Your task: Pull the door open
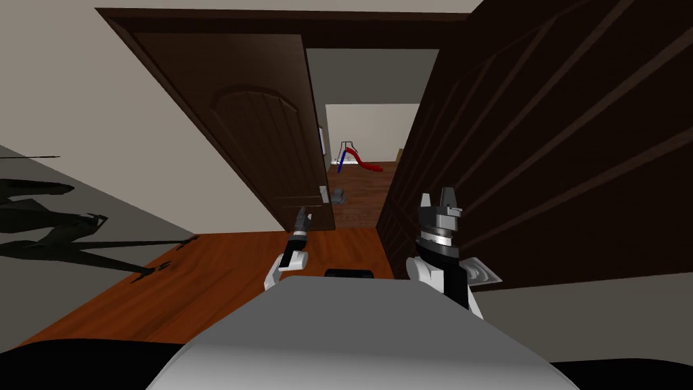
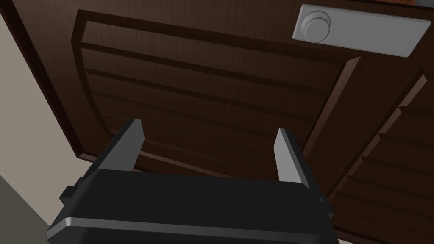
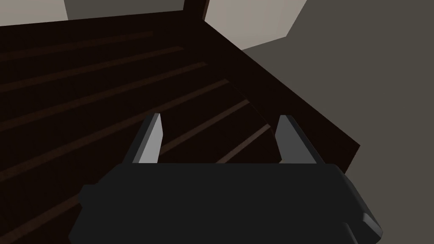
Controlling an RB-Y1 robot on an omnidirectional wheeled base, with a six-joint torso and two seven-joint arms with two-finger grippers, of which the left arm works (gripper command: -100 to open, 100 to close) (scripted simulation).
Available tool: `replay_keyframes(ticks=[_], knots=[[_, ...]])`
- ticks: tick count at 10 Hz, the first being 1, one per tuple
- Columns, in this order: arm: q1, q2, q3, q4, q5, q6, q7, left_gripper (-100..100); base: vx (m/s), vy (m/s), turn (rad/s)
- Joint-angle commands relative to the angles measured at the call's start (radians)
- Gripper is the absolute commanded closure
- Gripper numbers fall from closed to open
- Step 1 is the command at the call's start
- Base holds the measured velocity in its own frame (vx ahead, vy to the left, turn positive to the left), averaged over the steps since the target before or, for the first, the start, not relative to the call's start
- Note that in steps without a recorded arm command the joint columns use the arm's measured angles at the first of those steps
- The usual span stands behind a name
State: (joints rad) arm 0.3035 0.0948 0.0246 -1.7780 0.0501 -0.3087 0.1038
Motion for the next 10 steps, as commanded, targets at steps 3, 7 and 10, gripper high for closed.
replay_keyframes(ticks=[3, 7, 10], knots=[[-0.045, 0.012, 0.012, 0.103, -0.002, 0.006, -0.003, -100, 0.136, 0.021, -0.041], [-0.077, 0.016, 0.02, 0.181, -0.005, 0.012, -0.007, -100, 0.13, 0.035, -0.029], [-0.1, 0.018, 0.025, 0.236, -0.006, 0.016, -0.01, -100, 0.146, 0.029, -0.029]])
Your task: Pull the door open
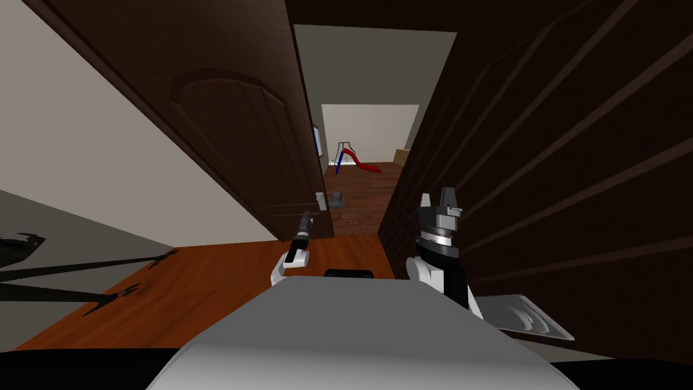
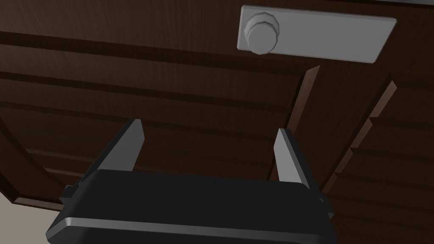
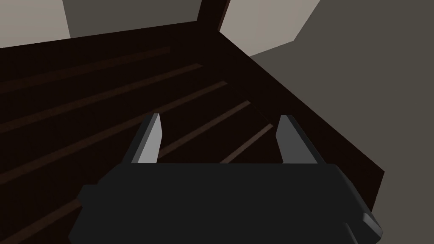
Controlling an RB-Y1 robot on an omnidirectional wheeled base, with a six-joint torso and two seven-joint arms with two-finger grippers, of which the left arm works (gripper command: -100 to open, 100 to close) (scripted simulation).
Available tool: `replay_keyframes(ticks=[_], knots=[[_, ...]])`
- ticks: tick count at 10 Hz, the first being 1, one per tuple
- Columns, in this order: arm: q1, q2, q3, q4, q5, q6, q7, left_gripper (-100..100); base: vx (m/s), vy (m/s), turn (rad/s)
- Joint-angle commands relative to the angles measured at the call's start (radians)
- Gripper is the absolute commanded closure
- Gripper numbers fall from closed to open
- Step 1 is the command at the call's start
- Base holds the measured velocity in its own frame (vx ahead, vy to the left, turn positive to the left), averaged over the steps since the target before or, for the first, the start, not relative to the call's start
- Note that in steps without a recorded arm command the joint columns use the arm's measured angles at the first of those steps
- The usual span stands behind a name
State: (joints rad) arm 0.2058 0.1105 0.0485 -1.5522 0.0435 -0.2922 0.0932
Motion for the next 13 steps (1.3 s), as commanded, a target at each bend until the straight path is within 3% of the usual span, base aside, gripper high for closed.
replay_keyframes(ticks=[1, 5, 7, 8, 9, 13], knots=[[-0.013, 0.003, 0.003, 0.036, -0.001, 0.002, -0.001, -100, 0.15, 0.016, -0.035], [-0.046, 0.004, 0.011, 0.113, -0.003, 0.008, -0.005, -100, 0.162, 0.026, -0.029], [-0.044, 0.003, 0.01, 0.109, -0.004, 0.01, -0.005, -100, 0.112, 0.032, -0.012], [-0.052, 0.03, 0.031, 0.134, 0.009, 0.003, 0.01, -100, 0.129, -0.025, -0.163], [-0.053, 0.037, 0.037, 0.141, 0.012, 0.001, 0.015, -100, 0.174, -0.026, -0.129], [-0.071, 0.105, 0.091, 0.201, 0.045, -0.019, 0.056, -100, 0.204, -0.044, -0.135]])
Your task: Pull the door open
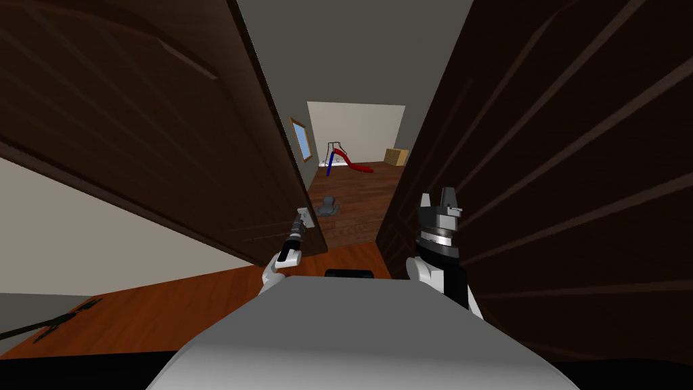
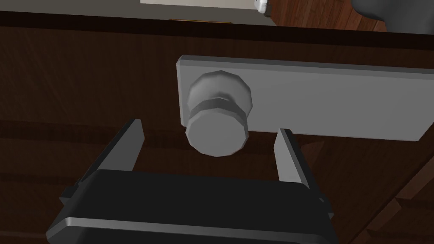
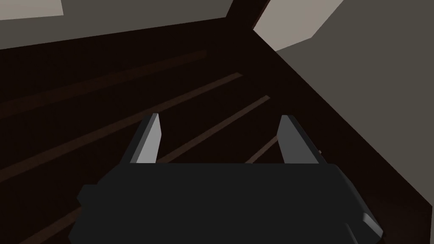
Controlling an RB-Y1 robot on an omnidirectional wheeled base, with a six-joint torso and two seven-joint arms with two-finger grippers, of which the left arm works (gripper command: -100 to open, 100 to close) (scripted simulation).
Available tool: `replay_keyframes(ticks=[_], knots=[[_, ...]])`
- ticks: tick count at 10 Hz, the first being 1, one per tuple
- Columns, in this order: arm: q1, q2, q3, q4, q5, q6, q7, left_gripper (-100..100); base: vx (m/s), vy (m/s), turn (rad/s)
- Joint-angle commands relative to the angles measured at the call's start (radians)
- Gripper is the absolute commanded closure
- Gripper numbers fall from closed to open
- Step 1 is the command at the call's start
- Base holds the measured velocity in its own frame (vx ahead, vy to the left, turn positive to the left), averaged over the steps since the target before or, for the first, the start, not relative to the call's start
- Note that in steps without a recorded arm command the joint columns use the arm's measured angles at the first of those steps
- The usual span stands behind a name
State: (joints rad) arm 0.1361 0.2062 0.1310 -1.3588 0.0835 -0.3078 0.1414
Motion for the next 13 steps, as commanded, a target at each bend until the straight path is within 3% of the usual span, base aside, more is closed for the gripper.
replay_keyframes(ticks=[1, 2, 3, 8, 13], knots=[[-0.004, 0.022, 0.018, 0.019, 0.011, -0.007, 0.015, -100, 0.202, 0.008, -0.088], [0.001, 0.012, 0.011, 0.01, 0.006, -0.006, 0.009, -100, 0.092, 0.007, -0.012], [0.001, 0.012, 0.011, 0.01, 0.006, -0.006, 0.009, 100, -0.01, 0.0, 0.013], [0.001, 0.012, 0.011, 0.01, 0.006, -0.006, 0.009, 100, -0.018, -0.001, -0.001], [0.034, 0.067, -0.028, -0.002, 0.015, -0.03, 0.053, 100, -0.167, 0.069, -0.143]])
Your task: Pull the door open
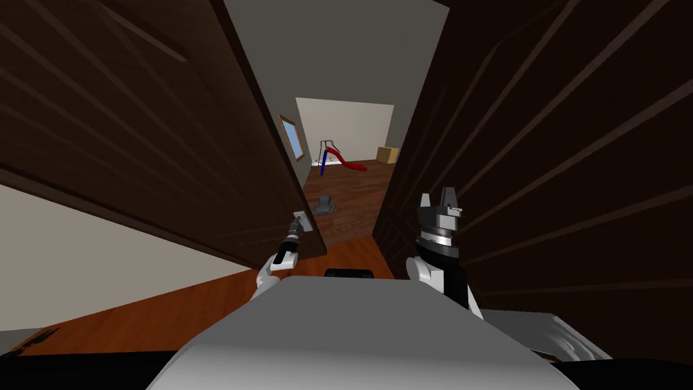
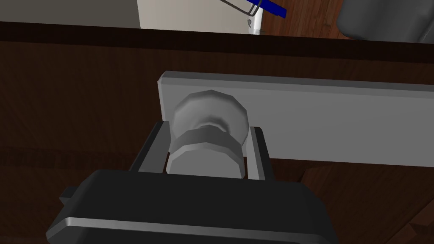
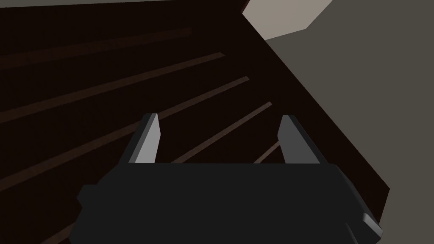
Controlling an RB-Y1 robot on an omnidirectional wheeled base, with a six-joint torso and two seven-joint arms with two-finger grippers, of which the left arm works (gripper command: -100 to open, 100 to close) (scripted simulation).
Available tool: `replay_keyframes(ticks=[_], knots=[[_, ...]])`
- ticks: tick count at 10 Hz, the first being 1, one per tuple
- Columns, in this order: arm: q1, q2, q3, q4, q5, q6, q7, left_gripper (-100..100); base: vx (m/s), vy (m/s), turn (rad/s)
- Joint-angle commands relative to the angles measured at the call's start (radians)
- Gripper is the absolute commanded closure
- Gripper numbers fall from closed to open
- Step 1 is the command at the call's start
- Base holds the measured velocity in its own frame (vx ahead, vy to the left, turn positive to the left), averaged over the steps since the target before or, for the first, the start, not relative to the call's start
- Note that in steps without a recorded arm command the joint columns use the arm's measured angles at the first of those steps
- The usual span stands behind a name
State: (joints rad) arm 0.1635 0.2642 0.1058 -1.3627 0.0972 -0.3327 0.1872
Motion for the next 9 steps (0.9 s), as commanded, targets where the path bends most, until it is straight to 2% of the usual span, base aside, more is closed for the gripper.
replay_keyframes(ticks=[1, 6, 7, 8, 9], knots=[[0.014, 0.022, -0.011, -0.002, 0.004, -0.01, 0.017, 100, -0.236, 0.055, -0.144], [0.047, 0.078, -0.05, -0.016, 0.014, -0.036, 0.063, 100, -0.211, 0.057, -0.138], [0.042, 0.069, -0.05, -0.011, 0.012, -0.033, 0.057, 100, -0.091, 0.031, -0.055], [0.065, 0.087, -0.065, -0.021, 0.013, -0.048, 0.074, 100, -0.149, 0.043, -0.122], [0.07, 0.092, -0.068, -0.025, 0.013, -0.052, 0.078, 100, -0.2, 0.079, -0.139]])
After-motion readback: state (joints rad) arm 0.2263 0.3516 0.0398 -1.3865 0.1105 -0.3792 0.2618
